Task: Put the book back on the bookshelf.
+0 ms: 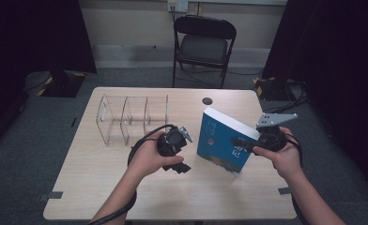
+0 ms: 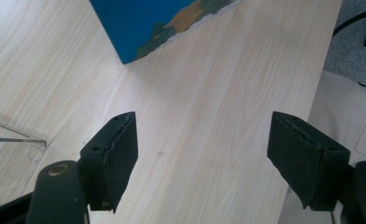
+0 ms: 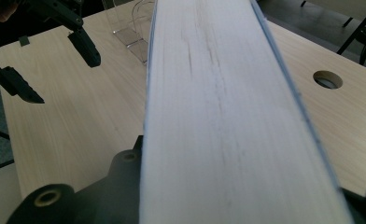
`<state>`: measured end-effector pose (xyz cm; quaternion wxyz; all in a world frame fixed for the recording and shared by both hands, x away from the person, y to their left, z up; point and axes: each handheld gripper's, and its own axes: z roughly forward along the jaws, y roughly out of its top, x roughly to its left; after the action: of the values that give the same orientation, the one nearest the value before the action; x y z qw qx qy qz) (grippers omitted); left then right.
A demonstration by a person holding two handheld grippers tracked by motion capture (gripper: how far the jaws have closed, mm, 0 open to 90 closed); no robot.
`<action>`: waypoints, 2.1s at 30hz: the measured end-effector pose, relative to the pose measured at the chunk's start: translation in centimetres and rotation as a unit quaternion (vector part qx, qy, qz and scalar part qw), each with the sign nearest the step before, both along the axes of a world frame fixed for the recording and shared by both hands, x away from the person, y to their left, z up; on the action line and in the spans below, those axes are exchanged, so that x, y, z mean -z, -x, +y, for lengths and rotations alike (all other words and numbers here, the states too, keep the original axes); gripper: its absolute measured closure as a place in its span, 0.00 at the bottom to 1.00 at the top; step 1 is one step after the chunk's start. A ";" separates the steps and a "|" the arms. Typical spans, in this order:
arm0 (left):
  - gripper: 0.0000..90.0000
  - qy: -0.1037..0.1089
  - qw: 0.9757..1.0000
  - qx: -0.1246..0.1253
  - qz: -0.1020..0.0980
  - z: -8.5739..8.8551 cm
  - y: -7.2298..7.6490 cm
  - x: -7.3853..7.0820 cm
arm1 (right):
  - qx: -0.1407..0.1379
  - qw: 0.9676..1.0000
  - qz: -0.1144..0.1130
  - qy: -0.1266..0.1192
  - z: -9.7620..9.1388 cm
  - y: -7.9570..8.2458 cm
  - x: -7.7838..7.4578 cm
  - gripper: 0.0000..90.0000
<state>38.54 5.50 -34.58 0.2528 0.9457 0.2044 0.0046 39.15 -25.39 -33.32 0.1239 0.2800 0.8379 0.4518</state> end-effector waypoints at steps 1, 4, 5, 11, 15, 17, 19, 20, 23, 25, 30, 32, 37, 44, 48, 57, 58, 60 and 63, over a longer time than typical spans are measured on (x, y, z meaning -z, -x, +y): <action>0.27 -0.001 1.000 -0.001 0.000 0.1 0.0 0.0 | 0.003 1.000 -0.004 0.000 0.0 0.0 0.0 0.68; 0.27 0.001 1.000 -0.005 -0.001 0.3 0.0 0.0 | 0.007 1.000 -0.003 -0.009 -0.1 0.2 -0.1 0.68; 0.27 0.000 1.000 -0.005 0.000 0.4 0.0 -0.1 | 0.004 1.000 -0.003 -0.007 -0.2 0.2 -0.2 0.68; 0.27 -0.002 1.000 -0.010 -0.001 0.7 -0.2 0.0 | -0.001 1.000 -0.012 -0.015 -0.1 1.0 -0.7 0.68; 0.27 0.007 1.000 -0.011 -0.004 0.8 -0.3 -0.2 | -0.017 1.000 -0.015 -0.014 0.2 1.8 -0.9 0.68; 0.26 0.014 1.000 -0.013 -0.004 0.8 -0.2 -0.4 | -0.026 0.999 -0.012 -0.024 0.4 2.3 -0.8 0.68; 0.26 0.018 1.000 -0.011 -0.010 0.9 -0.3 -0.6 | -0.034 0.999 -0.012 -0.029 0.6 2.8 -0.7 0.68; 0.25 0.017 1.000 -0.011 -0.010 0.9 -0.3 -0.7 | -0.042 0.999 -0.012 -0.031 0.6 3.1 -0.7 0.68; 0.26 0.021 1.000 -0.011 -0.012 0.9 -0.2 -0.9 | -0.055 0.998 -0.010 -0.039 0.7 3.8 -0.5 0.68; 0.26 0.023 1.000 -0.012 -0.015 0.9 -0.1 -1.0 | -0.057 0.997 -0.012 -0.044 0.5 4.0 -0.2 0.68; 0.25 0.028 0.999 -0.006 -0.024 0.7 -0.3 -1.2 | -0.061 0.997 -0.017 -0.054 -0.2 4.2 0.3 0.68; 0.24 0.033 0.999 -0.008 -0.029 0.6 -0.5 -1.3 | -0.060 0.996 -0.018 -0.056 -0.4 4.3 0.4 0.68; 0.23 0.036 0.999 -0.008 -0.031 0.2 -0.9 -1.6 | -0.063 0.996 -0.021 -0.059 -0.7 4.3 0.7 0.68; 0.25 0.040 0.998 -0.004 -0.046 -0.3 -1.3 -2.1 | -0.063 0.996 -0.025 -0.061 -1.0 4.5 1.0 0.68; 0.25 0.041 0.998 0.004 -0.047 -0.9 -1.5 -2.2 | -0.062 0.996 -0.023 -0.063 -1.4 4.6 1.2 0.68; 0.26 0.048 0.997 0.025 -0.056 -2.3 -1.8 -2.8 | -0.063 0.996 -0.025 -0.062 -1.4 4.8 1.3 0.67; 0.26 0.051 0.997 0.027 -0.057 -2.4 -1.8 -3.0 | -0.063 0.996 -0.026 -0.060 -1.4 4.8 1.2 0.67; 0.25 0.056 0.996 0.030 -0.059 -2.8 -1.8 -3.2 | -0.063 0.996 -0.027 -0.060 -1.3 4.9 1.2 0.67; 0.25 0.055 0.996 0.039 -0.060 -3.3 -1.9 -3.4 | -0.061 0.996 -0.027 -0.059 -1.2 5.1 1.2 0.67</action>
<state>40.49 2.21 -31.14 0.3164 0.9356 0.1515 0.0401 34.05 -26.64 -34.57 0.1022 0.2225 0.8216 0.5148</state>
